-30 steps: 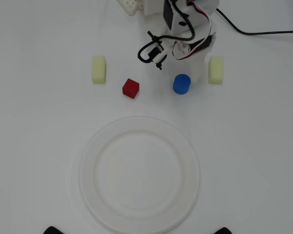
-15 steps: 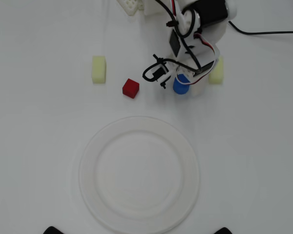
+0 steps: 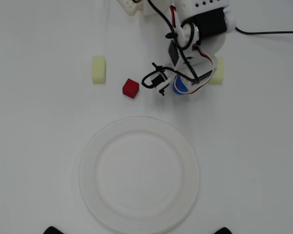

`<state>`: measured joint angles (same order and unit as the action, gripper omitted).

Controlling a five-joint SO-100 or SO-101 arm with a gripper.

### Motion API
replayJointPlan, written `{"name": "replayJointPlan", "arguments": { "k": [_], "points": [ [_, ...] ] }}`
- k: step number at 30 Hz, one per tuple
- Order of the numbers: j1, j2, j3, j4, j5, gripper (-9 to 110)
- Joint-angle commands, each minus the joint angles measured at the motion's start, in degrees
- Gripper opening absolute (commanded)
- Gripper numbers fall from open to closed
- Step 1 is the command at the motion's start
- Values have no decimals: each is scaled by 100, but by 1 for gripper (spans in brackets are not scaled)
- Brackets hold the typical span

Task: Grasp a blue block and put it in the dish.

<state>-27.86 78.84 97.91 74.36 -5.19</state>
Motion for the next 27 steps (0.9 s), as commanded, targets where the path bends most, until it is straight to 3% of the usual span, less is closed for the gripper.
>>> {"name": "replayJointPlan", "arguments": {
  "k": [1,11,15,19,27],
  "points": [
    [53,26,-246,18,-35,21],
    [176,-44,-272,18,-114,15],
    [202,-44,-299,18,-114,4],
    [220,105,-316,62,-88,1],
    [773,1934,-334,352,-176,0]
  ]
}}
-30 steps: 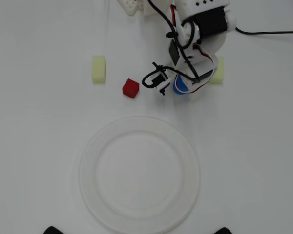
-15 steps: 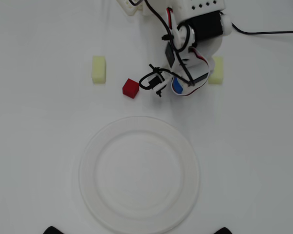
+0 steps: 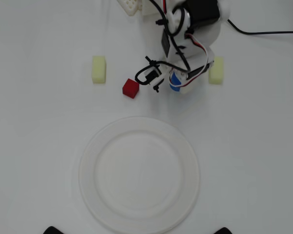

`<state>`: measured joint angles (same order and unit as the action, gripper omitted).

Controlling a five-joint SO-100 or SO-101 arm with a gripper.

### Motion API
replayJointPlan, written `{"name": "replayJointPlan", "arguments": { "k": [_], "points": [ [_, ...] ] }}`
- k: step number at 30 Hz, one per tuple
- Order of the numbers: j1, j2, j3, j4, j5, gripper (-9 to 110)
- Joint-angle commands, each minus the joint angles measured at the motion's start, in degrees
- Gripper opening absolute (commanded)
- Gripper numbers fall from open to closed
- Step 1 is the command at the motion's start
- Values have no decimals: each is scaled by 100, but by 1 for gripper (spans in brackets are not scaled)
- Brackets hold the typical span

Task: Grasp a blue block and put it in the dish.

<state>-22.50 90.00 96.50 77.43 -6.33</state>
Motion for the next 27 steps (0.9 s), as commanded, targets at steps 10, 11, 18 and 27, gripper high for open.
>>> {"name": "replayJointPlan", "arguments": {
  "k": [10,11,18,27],
  "points": [
    [1846,580,-2355,-158,-158,0],
    [1890,281,-2654,-158,-105,0],
    [2021,-2426,-5379,229,378,0],
    [1925,-6372,-10617,2461,492,0]
  ]
}}
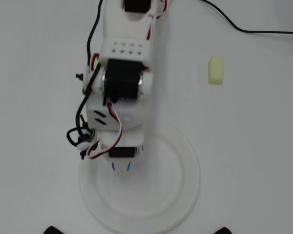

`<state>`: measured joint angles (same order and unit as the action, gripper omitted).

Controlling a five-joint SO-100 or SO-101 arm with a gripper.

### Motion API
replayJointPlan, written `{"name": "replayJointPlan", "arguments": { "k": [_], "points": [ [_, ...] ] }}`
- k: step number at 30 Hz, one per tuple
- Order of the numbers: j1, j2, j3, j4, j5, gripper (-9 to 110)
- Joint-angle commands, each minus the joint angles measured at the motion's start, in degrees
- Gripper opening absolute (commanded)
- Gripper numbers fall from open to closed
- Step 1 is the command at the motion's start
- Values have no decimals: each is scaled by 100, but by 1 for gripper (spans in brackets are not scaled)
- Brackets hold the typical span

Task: Grasp a blue block and put it in the dish.

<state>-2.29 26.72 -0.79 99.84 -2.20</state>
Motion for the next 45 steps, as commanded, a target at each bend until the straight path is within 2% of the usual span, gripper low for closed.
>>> {"name": "replayJointPlan", "arguments": {
  "k": [1,22,30,36,45],
  "points": [
    [-123,-62,-879,299,88,0],
    [-220,-633,-896,1081,9,1],
    [-220,-387,-870,1169,132,29],
    [-229,993,721,1178,79,35],
    [-158,3700,3401,1160,-62,36]
  ]
}}
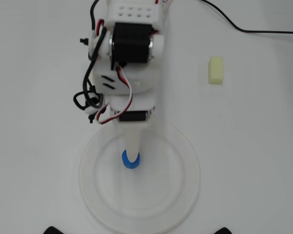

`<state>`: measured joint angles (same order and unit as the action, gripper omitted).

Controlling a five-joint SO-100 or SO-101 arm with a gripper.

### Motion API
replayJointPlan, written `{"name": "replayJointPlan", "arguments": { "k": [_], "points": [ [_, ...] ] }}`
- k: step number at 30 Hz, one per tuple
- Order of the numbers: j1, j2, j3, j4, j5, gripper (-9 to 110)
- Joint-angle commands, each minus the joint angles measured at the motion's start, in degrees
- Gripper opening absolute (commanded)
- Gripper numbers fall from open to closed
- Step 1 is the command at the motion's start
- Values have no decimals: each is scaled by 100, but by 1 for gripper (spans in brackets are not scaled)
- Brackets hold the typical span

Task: Grasp a blue block and put it in the dish.

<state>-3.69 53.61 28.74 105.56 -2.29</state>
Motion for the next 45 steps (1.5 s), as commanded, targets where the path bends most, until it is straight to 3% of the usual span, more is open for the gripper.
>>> {"name": "replayJointPlan", "arguments": {
  "k": [1,15,34,45],
  "points": [
    [-26,1292,738,589,-79,36],
    [158,4772,5256,-114,-325,36],
    [88,10063,12067,-3067,-88,35],
    [79,13939,14229,-2602,-167,26]
  ]
}}
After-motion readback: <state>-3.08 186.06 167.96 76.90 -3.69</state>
